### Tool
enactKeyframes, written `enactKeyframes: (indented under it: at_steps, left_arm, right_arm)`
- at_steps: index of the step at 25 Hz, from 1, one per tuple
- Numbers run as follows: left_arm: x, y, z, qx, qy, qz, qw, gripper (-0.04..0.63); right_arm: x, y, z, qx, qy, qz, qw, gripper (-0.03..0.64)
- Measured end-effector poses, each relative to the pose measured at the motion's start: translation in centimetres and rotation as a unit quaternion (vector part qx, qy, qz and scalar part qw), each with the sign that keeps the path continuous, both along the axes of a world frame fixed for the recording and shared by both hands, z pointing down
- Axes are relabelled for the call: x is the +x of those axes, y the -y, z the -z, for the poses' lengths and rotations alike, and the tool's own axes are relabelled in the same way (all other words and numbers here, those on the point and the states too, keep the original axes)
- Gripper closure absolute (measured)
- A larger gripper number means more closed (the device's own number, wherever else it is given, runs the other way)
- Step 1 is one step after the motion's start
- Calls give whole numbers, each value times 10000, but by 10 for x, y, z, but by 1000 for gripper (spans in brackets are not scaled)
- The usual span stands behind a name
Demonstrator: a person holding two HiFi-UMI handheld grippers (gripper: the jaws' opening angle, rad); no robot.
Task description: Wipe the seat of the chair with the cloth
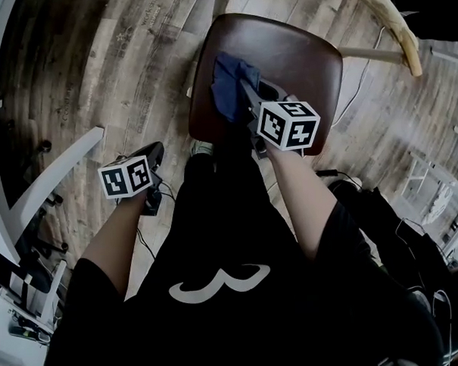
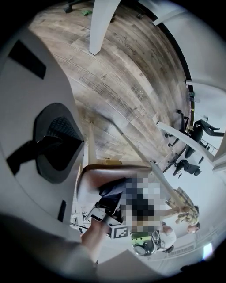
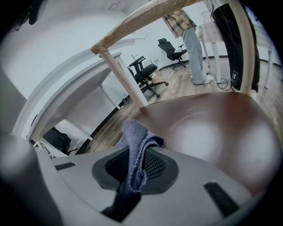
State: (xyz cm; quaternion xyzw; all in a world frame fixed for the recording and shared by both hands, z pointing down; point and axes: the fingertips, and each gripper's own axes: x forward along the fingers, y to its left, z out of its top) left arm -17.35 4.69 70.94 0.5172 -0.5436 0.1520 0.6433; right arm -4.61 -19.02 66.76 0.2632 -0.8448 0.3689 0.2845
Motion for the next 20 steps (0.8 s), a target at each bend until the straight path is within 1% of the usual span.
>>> enactKeyframes:
  at_steps: [3, 8, 15, 20]
  left_arm:
    - [4, 3, 0, 8, 16, -128, 9999, 583]
    - [12, 10, -1, -35, -17, -188, 9998, 583]
    - [34, 26, 0, -30, -19, -619, 9981, 583]
    - [45, 32, 0, -7, -3, -847, 9964, 583]
  right_arm:
    - [24, 7, -1, 96, -108, -169, 9998, 565]
    - [68, 22, -1, 200, -295, -535, 9979, 565]
    - [135, 36, -4, 341, -546, -1049, 9924, 565]
    - [171, 43, -4, 502, -738, -1211, 9886, 565]
